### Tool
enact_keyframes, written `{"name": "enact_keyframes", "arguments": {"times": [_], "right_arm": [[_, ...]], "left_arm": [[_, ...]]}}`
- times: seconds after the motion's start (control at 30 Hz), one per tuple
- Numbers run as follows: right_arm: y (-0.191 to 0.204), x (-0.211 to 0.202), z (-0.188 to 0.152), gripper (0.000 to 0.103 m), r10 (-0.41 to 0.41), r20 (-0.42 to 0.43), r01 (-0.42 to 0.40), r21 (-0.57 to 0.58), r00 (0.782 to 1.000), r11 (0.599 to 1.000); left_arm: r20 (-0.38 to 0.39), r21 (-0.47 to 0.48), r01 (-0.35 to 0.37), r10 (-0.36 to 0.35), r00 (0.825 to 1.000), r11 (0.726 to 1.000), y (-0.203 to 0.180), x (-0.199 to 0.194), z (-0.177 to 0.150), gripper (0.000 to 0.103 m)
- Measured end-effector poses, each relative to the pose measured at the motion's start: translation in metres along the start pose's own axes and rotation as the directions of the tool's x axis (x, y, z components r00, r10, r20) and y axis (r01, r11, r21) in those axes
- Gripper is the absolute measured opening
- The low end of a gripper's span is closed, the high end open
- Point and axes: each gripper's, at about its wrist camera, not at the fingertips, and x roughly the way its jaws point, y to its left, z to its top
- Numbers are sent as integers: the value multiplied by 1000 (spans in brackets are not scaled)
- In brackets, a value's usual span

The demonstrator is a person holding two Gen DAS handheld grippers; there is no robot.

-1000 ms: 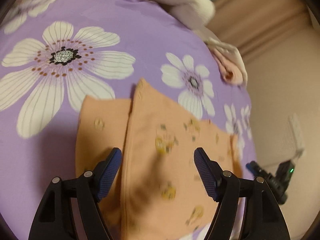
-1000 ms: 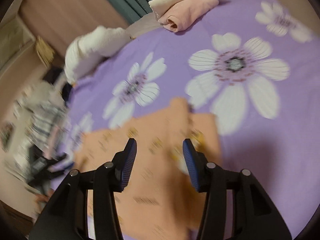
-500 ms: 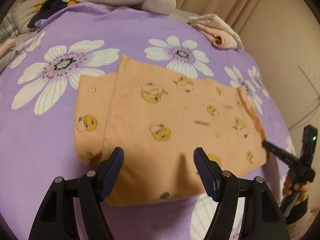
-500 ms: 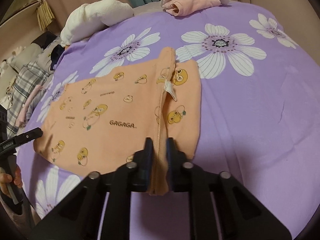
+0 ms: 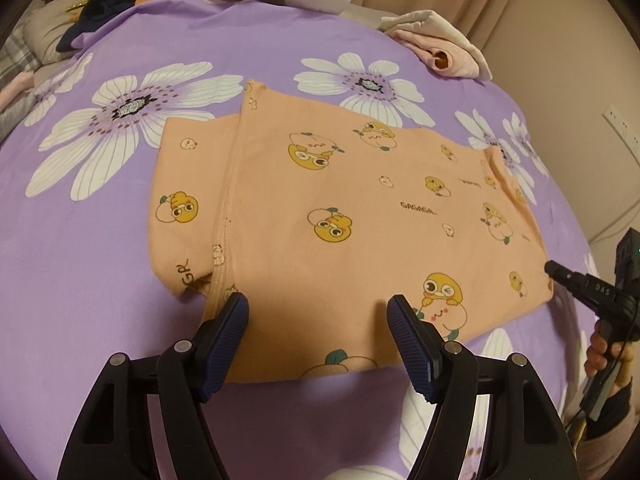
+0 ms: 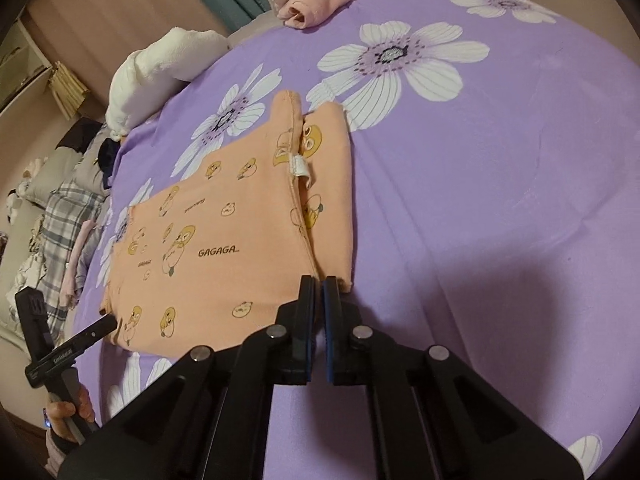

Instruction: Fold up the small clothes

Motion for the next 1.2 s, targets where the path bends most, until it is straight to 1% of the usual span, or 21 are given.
{"name": "enact_keyframes", "arguments": {"times": [0.03,0.07,0.17,0.37,0.43,0.5,0.67,0.7,0.77,0.87,1.2], "right_arm": [[0,-1,1,6,-13,8,13,-6,1000,1000],[3,-4,1,9,-25,20,26,-17,999,1000],[9,-8,4,10,-43,42,45,-37,998,998],[26,-22,3,10,20,84,-13,-88,996,996],[29,-21,0,11,52,70,-45,-94,996,994],[30,-17,-5,11,61,46,-57,-95,997,994],[23,-3,-19,9,24,-16,-25,-59,1000,998],[20,-2,-21,6,15,-18,-16,-53,1000,998],[17,-2,-23,6,-3,-14,3,-49,1000,999],[12,-2,-23,6,6,-18,-7,-27,1000,1000],[13,-6,-25,6,-6,-17,5,-44,1000,999]], "left_arm": [[0,-2,3,-3,1000,1000,1,0,0,72],[0,-5,5,-5,1000,1000,1,0,-1,72],[2,-11,8,-8,1000,1000,1,0,-2,72],[-4,-9,5,-5,1000,1000,1,-1,-2,72],[-3,-10,5,-5,1000,1000,1,-1,-2,72],[-4,-12,6,-6,1000,1000,1,-1,-2,72],[-6,-12,8,-8,1000,1000,1,-1,-2,72],[-7,-14,8,-8,1000,1000,1,-1,-2,72],[-9,-19,7,-8,1000,1000,1,-1,-2,72],[-5,-33,10,-10,1000,999,2,-4,-5,72],[8,-89,14,-14,1000,996,9,-19,-18,72]]}}
